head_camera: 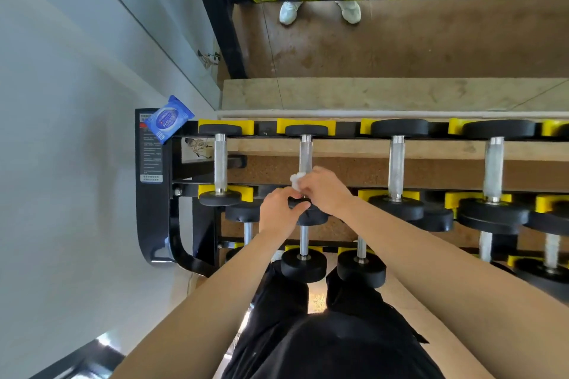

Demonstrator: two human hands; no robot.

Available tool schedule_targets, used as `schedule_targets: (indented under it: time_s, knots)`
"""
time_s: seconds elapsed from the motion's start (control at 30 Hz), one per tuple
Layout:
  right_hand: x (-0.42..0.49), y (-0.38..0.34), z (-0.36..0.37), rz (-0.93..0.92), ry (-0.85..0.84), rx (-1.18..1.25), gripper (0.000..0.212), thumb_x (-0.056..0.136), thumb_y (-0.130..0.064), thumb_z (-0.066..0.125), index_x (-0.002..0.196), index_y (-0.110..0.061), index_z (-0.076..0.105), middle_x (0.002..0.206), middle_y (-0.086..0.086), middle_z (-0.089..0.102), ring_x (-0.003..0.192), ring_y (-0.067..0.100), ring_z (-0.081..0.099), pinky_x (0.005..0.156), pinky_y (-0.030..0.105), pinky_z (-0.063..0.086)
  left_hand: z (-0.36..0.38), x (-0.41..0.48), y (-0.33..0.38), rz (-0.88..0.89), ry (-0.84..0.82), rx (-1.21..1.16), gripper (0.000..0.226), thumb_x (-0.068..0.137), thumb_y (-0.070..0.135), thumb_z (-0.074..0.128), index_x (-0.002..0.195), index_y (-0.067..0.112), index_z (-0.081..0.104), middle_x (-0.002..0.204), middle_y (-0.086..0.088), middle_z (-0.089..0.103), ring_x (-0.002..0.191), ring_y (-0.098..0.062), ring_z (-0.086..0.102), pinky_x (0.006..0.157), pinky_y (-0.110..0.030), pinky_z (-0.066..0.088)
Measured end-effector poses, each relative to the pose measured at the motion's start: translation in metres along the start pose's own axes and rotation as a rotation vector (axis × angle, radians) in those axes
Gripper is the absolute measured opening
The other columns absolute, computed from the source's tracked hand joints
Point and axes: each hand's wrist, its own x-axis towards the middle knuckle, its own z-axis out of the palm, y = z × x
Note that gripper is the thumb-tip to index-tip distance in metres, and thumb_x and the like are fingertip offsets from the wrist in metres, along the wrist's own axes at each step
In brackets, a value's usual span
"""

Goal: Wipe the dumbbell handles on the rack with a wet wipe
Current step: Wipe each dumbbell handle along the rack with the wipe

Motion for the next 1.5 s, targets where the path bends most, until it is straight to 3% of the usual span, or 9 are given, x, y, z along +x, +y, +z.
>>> schedule_targets:
  time_s: [0.23, 0.37, 0.5, 0.67, 0.8, 0.93, 1.13, 1.33, 1.5]
  knots:
    - [0.000, 0.025, -0.034, 0.368, 0.237, 0.399, 0.024, 0.100, -0.020, 0.056, 0.112, -0.011, 0.075, 0.110, 0.011, 0.074, 0.102, 0.026, 0.067, 0.092, 0.041, 0.053, -0.002, -0.001, 0.000, -0.037, -0.016, -0.039, 0.025, 0.087, 0.042, 0.074, 0.106, 0.026, 0.073, 0.107, 0.010, 0.069, 0.097, -0.006, 0.063, 0.080, -0.019, 0.044]
    - [0.017, 0.022, -0.030, 0.519, 0.259, 0.544, 0.021, 0.097, -0.015, 0.059, 0.100, 0.000, 0.074, 0.104, 0.021, 0.072, 0.101, 0.034, 0.066, 0.092, 0.045, 0.054, -0.004, 0.001, -0.001, -0.042, -0.034, -0.070, 0.024, 0.087, 0.041, 0.074, 0.105, 0.025, 0.072, 0.105, 0.011, 0.068, 0.097, -0.005, 0.061, 0.085, -0.022, 0.048]
    - [0.006, 0.010, 0.000, 0.466, 0.151, 0.490, 0.021, 0.095, -0.016, 0.062, 0.076, -0.012, 0.072, 0.081, 0.003, 0.069, 0.076, 0.017, 0.061, 0.080, 0.032, 0.053, -0.005, 0.006, -0.005, -0.076, -0.049, -0.108, 0.026, 0.084, 0.039, 0.077, 0.104, 0.024, 0.072, 0.102, 0.011, 0.069, 0.096, -0.006, 0.062, 0.084, -0.022, 0.048]
    - [-0.022, 0.019, -0.002, 0.309, -0.057, 0.483, 0.022, 0.098, -0.023, 0.059, 0.104, -0.014, 0.078, 0.102, 0.000, 0.074, 0.094, 0.016, 0.064, 0.086, 0.032, 0.049, -0.017, 0.015, -0.008, -0.018, -0.063, -0.285, 0.043, 0.086, 0.018, 0.076, 0.126, 0.023, 0.060, 0.117, 0.012, 0.065, 0.109, -0.008, 0.061, 0.095, -0.027, 0.050]
    - [-0.029, 0.022, -0.012, 0.259, -0.052, 0.618, 0.023, 0.100, -0.025, 0.057, 0.111, -0.015, 0.075, 0.104, 0.000, 0.073, 0.095, 0.014, 0.063, 0.088, 0.032, 0.048, -0.030, 0.024, 0.001, 0.113, -0.308, -0.425, 0.055, 0.088, 0.008, 0.072, 0.136, 0.028, 0.055, 0.134, 0.013, 0.056, 0.115, -0.003, 0.058, 0.096, -0.021, 0.051]
    - [-0.021, 0.020, -0.010, 0.257, -0.116, 0.764, 0.018, 0.092, -0.028, 0.069, 0.105, -0.016, 0.073, 0.092, -0.003, 0.068, 0.087, 0.011, 0.061, 0.080, 0.029, 0.047, -0.031, 0.036, 0.000, 0.154, -0.274, -0.279, 0.029, 0.089, 0.019, 0.074, 0.116, 0.027, 0.069, 0.107, 0.012, 0.069, 0.092, -0.005, 0.066, 0.081, -0.022, 0.054]
    - [-0.007, 0.023, -0.004, 0.306, 0.069, 0.645, 0.024, 0.083, -0.006, 0.075, 0.101, -0.016, 0.064, 0.096, 0.001, 0.069, 0.084, 0.013, 0.065, 0.071, 0.021, 0.048, -0.028, 0.056, -0.020, 0.030, -0.123, -0.179, 0.013, 0.089, 0.028, 0.075, 0.100, 0.023, 0.072, 0.092, 0.011, 0.072, 0.084, -0.004, 0.066, 0.076, -0.023, 0.052]
    - [0.004, 0.016, 0.012, 0.299, -0.027, 0.368, 0.012, 0.090, -0.008, 0.069, 0.097, -0.015, 0.076, 0.100, 0.002, 0.072, 0.089, 0.015, 0.062, 0.084, 0.030, 0.053, -0.025, 0.068, -0.042, -0.031, -0.237, 0.014, 0.021, 0.090, 0.035, 0.073, 0.103, 0.019, 0.078, 0.104, 0.001, 0.076, 0.091, -0.011, 0.066, 0.079, -0.027, 0.051]
    - [0.002, 0.035, 0.006, 0.351, -0.113, 0.171, 0.016, 0.089, -0.009, 0.069, 0.103, -0.014, 0.077, 0.102, 0.005, 0.073, 0.092, 0.019, 0.066, 0.085, 0.034, 0.057, -0.014, 0.075, -0.021, -0.030, -0.281, 0.076, 0.025, 0.085, 0.043, 0.076, 0.095, 0.020, 0.080, 0.088, 0.003, 0.073, 0.079, -0.012, 0.063, 0.066, -0.025, 0.045]
